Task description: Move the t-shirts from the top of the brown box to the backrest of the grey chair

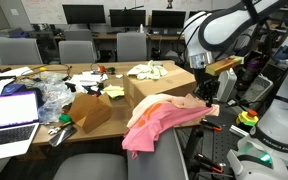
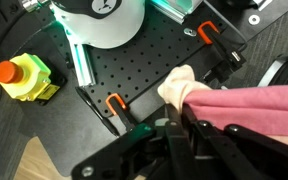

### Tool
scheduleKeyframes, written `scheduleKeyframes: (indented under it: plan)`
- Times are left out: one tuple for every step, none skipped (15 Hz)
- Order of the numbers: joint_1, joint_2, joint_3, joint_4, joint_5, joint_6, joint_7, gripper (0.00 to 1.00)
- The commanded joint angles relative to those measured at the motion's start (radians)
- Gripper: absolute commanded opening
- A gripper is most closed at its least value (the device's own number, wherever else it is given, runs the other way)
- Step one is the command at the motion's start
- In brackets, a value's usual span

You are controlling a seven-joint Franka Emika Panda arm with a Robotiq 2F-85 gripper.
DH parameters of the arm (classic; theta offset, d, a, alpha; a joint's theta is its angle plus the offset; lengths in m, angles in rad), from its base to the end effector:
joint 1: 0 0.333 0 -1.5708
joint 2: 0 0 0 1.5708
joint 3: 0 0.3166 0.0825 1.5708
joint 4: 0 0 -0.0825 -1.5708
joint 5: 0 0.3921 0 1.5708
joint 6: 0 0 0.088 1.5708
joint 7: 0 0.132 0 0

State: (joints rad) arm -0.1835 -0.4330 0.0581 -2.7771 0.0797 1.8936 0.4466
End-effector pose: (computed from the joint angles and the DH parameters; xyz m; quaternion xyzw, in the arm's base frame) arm 0.3005 -0.0329 0.2829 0.9272 -0.2999 -0.2239 0.0132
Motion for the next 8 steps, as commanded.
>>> scheduleKeyframes:
  plan:
    - [0.002, 0.092, -0.034, 0.033, 0.0, 0.022, 0.021, 0.02]
    - [0.006, 0.105, -0.039, 0.038, 0.002, 0.026, 0.02, 0.02]
    - [0.011, 0.113, -0.044, 0.042, 0.005, 0.028, 0.014, 0.02]
    - [0.014, 0.12, -0.046, 0.047, 0.008, 0.03, 0.013, 0.02]
    - [0.017, 0.127, -0.048, 0.049, 0.01, 0.036, 0.01, 0.02]
    - [0.019, 0.127, -0.05, 0.051, 0.013, 0.038, 0.007, 0.02]
    - [0.02, 0.128, -0.051, 0.052, 0.013, 0.044, 0.004, 0.02]
    - [0.021, 0.127, -0.053, 0.054, 0.016, 0.047, 0.001, 0.34]
